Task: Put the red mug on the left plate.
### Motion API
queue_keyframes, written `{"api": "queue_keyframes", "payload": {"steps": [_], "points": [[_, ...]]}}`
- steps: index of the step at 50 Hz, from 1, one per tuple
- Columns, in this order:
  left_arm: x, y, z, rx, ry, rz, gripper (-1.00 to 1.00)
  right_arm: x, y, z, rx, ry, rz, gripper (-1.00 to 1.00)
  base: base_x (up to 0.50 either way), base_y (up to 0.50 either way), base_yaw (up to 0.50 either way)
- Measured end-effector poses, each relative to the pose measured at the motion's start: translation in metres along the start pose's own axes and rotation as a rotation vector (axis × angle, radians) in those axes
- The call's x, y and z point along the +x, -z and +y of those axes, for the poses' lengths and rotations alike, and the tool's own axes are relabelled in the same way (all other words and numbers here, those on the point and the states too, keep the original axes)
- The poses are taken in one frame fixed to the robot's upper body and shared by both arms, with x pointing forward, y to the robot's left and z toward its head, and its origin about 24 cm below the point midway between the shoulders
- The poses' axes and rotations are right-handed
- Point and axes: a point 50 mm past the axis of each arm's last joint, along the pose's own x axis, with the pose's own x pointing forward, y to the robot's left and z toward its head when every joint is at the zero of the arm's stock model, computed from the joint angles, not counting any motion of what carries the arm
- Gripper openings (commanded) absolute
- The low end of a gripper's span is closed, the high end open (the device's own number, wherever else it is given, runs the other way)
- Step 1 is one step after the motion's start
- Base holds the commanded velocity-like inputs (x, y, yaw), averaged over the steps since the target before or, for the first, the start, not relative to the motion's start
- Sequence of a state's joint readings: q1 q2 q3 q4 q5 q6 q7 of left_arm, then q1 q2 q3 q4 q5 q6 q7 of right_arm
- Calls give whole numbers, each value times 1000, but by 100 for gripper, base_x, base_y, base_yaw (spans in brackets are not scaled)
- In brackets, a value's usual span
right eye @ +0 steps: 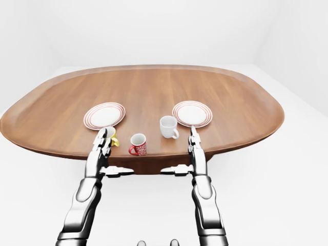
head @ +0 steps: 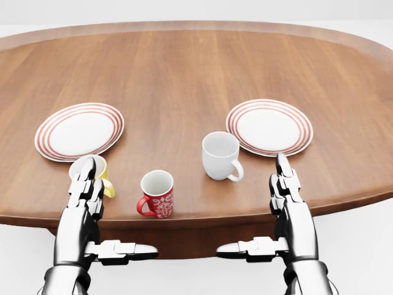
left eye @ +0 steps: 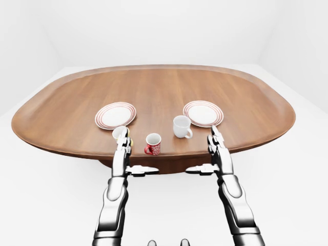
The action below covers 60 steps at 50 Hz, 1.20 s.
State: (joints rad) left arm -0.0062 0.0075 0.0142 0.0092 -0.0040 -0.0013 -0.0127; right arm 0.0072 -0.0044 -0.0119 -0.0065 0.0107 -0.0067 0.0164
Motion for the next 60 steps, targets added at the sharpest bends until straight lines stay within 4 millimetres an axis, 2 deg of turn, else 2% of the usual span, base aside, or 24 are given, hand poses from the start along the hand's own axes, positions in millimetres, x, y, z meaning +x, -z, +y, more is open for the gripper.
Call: {"api": "queue_keyframes", "payload": {"steps": [17, 22, 29, 35, 39, 42, 49, 60], "points": [[1, 1, 5, 5, 1, 0, 100, -4, -1, -4, 16, -5, -11, 100, 0, 0, 0], [-3, -1, 6, 6, -1, -8, 100, -11, -3, -4, 21, -37, -21, 100, 0, 0, 0], [-25, -9, 12, -9, -24, -80, 100, -46, -11, -3, -17, -31, -83, 100, 0, 0, 0], [-46, -10, 17, -23, -51, -93, 100, -78, -6, -2, -82, 20, -30, 100, 0, 0, 0], [-54, -10, 19, -27, -60, -88, 100, -90, -3, -1, -120, 49, 0, 100, 0, 0, 0], [-59, -11, 19, -30, -64, -85, 100, -72, 4, -5, -135, 59, 4, 100, 0, 0, 0], [-66, -11, 20, -36, -66, -80, 100, -37, 6, -11, -153, 77, -16, 100, 0, 0, 0], [-70, -11, 20, -38, -61, -76, 100, -13, 4, -14, -151, 88, -29, 100, 0, 0, 0]]}}
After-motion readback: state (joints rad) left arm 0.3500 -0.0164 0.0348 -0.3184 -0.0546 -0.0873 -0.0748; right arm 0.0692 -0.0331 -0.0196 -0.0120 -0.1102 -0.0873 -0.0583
